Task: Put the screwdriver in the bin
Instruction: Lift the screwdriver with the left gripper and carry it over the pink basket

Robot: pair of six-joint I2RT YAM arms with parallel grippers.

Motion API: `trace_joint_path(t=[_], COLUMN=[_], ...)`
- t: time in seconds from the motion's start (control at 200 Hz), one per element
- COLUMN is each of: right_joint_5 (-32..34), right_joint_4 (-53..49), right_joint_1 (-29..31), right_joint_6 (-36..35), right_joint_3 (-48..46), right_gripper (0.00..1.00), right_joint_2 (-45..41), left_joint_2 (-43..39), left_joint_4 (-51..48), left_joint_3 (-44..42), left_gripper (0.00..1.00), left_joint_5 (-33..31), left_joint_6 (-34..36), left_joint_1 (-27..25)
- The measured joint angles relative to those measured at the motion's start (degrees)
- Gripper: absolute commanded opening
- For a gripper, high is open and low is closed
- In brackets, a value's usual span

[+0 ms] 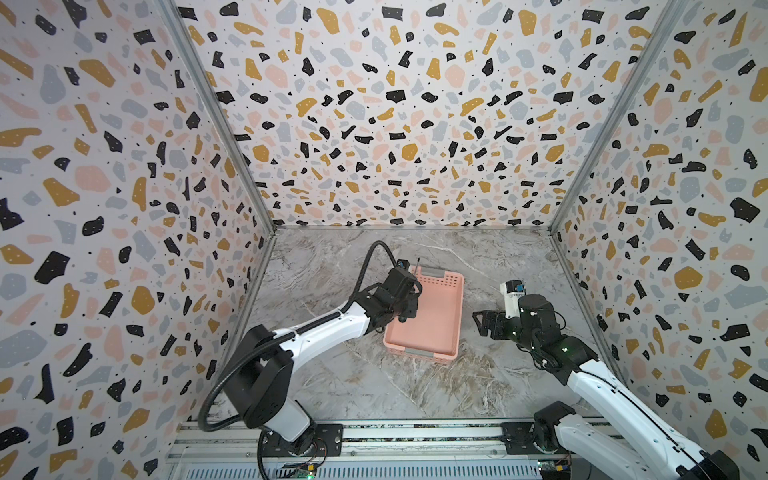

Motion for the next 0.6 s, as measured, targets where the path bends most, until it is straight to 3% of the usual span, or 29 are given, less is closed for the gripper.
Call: trace_joint_path(t=[0.386, 0.601], right_joint_5=[-0.3, -0.2], right_joint_4=[-2.2, -2.4], right_joint_1=[0.3, 0.3], right_joint_6=[-1.7, -1.9], right_joint_3=[1.6, 1.6], right_gripper=[0.92, 0.92], right_joint_2=[0.4, 0.5], left_joint_2=[13.7, 17.0], left_joint_4=[0.1, -1.8], left_joint_3=[7.2, 7.9], left_gripper=[0.2, 0.25], left_joint_5=[4.2, 4.7], left_joint_6=[1.7, 4.2], left_joint_1=[-2.4, -3.7])
